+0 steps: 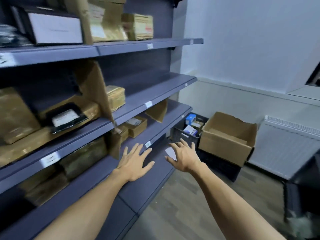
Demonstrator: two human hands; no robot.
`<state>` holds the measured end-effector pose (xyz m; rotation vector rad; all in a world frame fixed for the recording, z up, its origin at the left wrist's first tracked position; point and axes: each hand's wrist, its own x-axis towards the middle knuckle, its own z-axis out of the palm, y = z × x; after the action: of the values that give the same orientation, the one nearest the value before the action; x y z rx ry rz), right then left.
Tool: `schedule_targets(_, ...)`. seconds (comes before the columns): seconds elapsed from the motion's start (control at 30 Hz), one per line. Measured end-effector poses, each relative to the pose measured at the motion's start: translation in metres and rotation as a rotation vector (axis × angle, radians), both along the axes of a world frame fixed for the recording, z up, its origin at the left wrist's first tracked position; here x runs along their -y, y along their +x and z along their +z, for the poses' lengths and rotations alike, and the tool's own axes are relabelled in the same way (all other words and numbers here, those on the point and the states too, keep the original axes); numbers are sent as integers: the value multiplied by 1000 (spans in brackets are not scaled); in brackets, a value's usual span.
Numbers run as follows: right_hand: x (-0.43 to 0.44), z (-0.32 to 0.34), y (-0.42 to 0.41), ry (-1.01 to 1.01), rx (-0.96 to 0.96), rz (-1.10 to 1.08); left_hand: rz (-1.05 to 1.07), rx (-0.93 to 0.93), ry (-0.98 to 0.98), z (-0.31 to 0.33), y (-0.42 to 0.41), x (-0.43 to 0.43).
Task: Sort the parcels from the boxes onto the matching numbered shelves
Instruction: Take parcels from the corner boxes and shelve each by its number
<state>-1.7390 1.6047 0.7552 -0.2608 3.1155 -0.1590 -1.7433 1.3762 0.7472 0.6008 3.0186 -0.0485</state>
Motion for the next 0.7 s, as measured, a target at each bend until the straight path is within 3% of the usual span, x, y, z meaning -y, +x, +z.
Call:
schedule_targets(0.4,-131,-20,-73,-12,58,-230,-239,49,10,-23,-131,-140)
schedule_targets(0.7,-190,-3,-193,40,20,-337,-360,32,61,-9,-277,-212)
